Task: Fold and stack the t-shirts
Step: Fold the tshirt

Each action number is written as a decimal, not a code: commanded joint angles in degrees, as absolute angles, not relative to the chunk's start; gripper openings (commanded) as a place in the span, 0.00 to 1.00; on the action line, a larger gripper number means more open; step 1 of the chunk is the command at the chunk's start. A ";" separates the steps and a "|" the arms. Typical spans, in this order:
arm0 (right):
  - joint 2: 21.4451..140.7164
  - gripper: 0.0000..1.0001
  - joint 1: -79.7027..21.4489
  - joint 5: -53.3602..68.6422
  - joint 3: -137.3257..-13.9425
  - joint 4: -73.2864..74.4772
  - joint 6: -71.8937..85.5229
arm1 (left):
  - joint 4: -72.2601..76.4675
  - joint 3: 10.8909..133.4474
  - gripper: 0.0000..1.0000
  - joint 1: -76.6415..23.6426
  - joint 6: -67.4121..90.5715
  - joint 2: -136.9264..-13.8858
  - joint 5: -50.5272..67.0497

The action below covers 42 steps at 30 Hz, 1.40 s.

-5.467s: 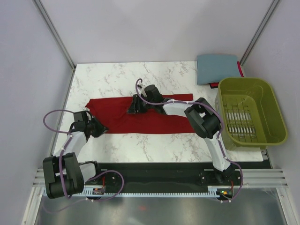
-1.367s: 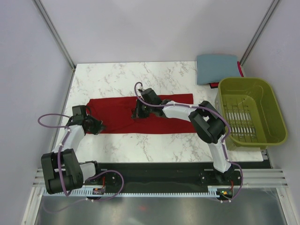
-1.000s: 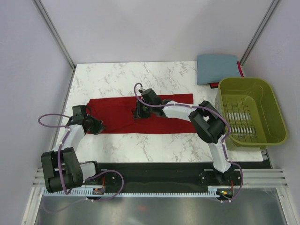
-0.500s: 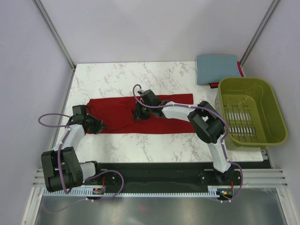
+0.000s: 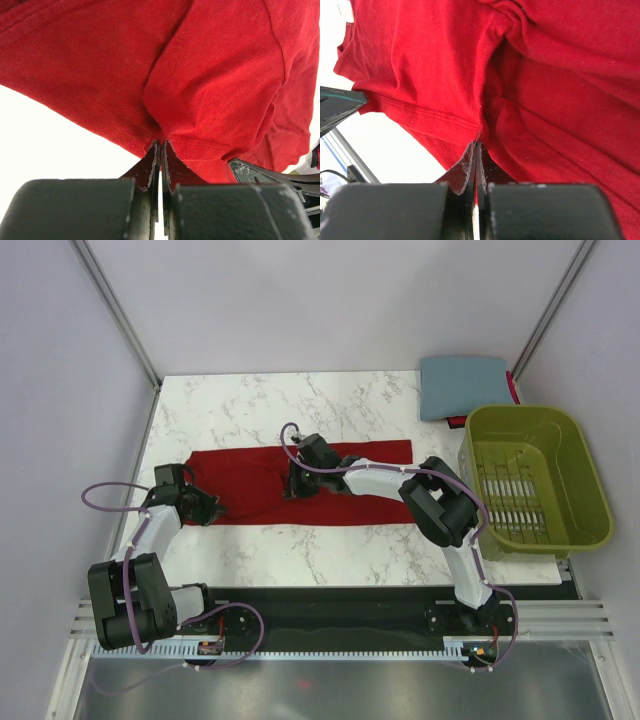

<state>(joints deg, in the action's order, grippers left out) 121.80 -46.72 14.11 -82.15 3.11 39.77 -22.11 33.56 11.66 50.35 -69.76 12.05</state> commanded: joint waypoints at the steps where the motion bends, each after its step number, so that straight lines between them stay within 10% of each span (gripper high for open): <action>1: 121.03 0.00 -46.76 12.66 -82.09 2.81 39.90 | -19.95 33.31 0.02 11.78 52.56 -69.43 11.78; 26: 124.37 0.00 -42.63 20.42 -86.84 -7.32 51.25 | -20.39 37.18 0.02 16.08 62.75 -72.33 15.47; 33: 119.01 0.35 -43.42 13.98 -81.83 -3.43 43.86 | -19.78 39.11 0.02 16.08 64.77 -75.06 17.31; 42: 115.93 0.52 -45.97 7.56 -78.67 -1.23 45.61 | -17.58 41.05 0.02 16.26 68.29 -78.04 18.45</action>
